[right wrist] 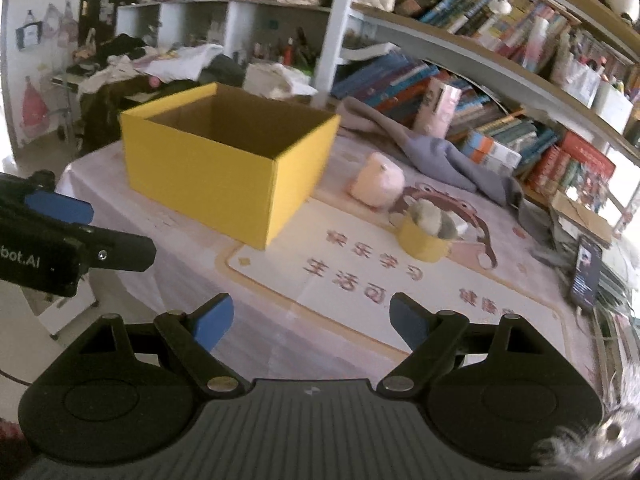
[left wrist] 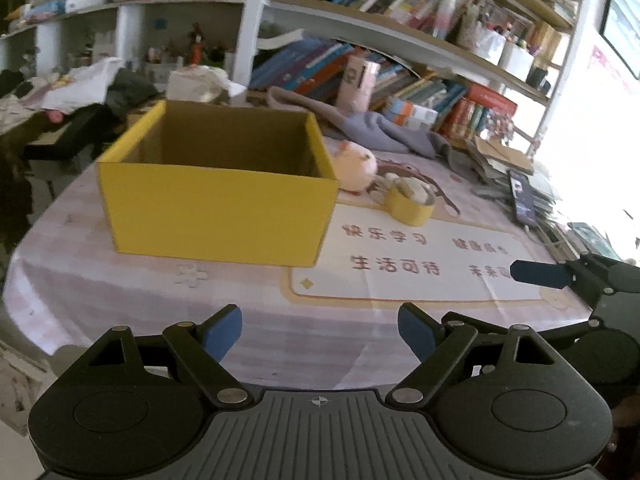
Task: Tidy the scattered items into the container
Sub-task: 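Withdraw both tools from the box back toward the tape roll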
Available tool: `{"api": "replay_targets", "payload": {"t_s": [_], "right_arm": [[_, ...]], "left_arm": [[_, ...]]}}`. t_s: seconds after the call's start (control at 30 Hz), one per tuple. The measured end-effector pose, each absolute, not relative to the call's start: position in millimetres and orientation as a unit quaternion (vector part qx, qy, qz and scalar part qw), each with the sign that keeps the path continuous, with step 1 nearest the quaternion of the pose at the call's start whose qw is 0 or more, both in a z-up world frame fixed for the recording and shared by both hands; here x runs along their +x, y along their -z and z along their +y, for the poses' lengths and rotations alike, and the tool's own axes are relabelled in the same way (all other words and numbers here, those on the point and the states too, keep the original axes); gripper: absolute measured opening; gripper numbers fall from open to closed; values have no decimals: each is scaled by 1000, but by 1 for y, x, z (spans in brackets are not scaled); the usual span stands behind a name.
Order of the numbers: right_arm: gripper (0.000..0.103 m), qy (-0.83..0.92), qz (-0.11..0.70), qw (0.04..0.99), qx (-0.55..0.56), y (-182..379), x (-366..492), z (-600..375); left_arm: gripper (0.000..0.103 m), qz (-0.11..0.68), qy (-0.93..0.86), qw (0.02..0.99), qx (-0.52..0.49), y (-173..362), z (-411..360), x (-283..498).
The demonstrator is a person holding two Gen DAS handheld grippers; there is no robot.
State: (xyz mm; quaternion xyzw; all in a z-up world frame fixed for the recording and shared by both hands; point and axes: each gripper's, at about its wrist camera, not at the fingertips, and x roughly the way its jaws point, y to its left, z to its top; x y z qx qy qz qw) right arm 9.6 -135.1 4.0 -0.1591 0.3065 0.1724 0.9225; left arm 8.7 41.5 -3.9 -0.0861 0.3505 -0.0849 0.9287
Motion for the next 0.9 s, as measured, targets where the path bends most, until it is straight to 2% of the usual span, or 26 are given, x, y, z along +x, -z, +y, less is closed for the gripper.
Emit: {"api": "replay_targets", "payload": {"t_s": [0.9], "right_arm": [[85, -71, 330, 936, -105, 3, 53, -223]], "left_arm": [[88, 370, 187, 910, -4, 9, -54, 68]]}}
